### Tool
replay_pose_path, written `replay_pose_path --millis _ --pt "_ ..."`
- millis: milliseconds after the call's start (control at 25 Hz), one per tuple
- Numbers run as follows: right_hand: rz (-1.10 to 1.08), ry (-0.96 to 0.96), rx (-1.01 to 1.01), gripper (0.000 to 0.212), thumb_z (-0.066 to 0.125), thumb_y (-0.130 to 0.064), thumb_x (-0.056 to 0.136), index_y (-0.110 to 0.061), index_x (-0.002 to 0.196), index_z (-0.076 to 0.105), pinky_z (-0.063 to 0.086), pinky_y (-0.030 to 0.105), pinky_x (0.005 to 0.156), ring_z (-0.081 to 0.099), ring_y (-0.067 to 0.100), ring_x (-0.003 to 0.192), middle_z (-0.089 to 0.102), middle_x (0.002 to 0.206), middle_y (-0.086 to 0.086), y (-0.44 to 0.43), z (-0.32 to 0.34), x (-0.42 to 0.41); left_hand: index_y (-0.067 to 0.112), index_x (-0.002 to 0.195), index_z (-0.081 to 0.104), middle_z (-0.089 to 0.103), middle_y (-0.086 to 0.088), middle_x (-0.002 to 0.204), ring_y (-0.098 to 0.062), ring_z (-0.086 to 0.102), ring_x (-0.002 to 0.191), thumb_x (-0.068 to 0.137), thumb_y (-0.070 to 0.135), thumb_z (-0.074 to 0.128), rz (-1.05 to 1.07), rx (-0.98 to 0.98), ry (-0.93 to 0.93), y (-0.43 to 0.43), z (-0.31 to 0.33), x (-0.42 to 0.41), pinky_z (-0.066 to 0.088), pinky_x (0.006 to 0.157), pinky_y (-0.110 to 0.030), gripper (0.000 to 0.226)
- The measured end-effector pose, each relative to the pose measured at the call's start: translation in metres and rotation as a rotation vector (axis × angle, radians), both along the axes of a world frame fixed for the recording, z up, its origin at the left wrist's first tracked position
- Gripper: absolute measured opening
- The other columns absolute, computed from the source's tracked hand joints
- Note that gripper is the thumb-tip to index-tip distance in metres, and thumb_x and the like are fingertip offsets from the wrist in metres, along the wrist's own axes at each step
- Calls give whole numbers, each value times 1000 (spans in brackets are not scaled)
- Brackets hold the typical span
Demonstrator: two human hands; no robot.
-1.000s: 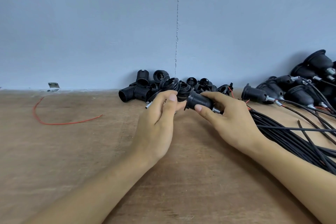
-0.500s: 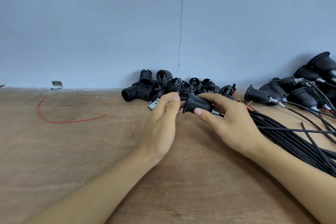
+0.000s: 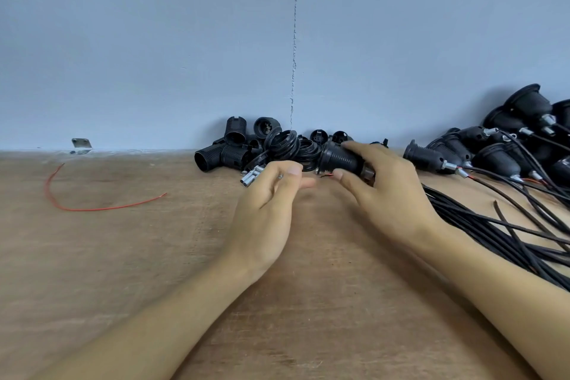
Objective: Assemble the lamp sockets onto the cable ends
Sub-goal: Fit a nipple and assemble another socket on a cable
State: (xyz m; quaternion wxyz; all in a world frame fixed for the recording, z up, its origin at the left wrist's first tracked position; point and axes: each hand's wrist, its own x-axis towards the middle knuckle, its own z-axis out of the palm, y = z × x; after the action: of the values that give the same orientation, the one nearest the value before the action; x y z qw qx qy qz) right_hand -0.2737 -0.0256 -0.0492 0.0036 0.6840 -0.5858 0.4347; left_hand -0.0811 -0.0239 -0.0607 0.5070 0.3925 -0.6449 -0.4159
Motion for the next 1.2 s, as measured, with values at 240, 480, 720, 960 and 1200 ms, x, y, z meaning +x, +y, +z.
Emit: replay_pose_path --millis 240,480,720,960,1200 --pt "-207 50 -19 50 56 -8 96 -13 145 48 37 35 108 53 29 121 51 140 7 -16 4 -38 28 95 72 77 15 93 0 67 101 110 38 39 -20 -35 -139 -4 -7 1 49 100 -36 37" --pt "-522 55 164 51 59 -17 91 -19 141 53 26 48 110 37 35 133 50 142 12 -21 -3 -57 28 90 72 78 11 88 1 69 95 108 39 40 -45 -48 -165 -7 -10 -1 49 91 -29 39" --pt "-427 158 46 52 61 -21 87 -20 138 54 25 45 109 38 30 131 49 142 6 -14 -3 -39 30 86 72 77 13 87 3 68 94 103 48 38 -57 -45 -192 -8 -12 -1 47 90 -26 42" --pt "-196 329 -174 35 64 -10 89 -16 123 67 41 42 95 53 28 114 59 127 4 -9 -2 -21 31 88 73 77 17 86 7 66 93 109 41 40 -51 -20 -240 -5 -9 0 38 77 -3 40" --pt "-67 344 122 20 58 -26 95 -28 109 71 45 28 77 58 11 98 62 110 -13 -5 -9 -21 30 90 73 75 17 87 8 65 88 101 29 59 -52 -27 -325 -5 -7 -1 39 74 -1 18"
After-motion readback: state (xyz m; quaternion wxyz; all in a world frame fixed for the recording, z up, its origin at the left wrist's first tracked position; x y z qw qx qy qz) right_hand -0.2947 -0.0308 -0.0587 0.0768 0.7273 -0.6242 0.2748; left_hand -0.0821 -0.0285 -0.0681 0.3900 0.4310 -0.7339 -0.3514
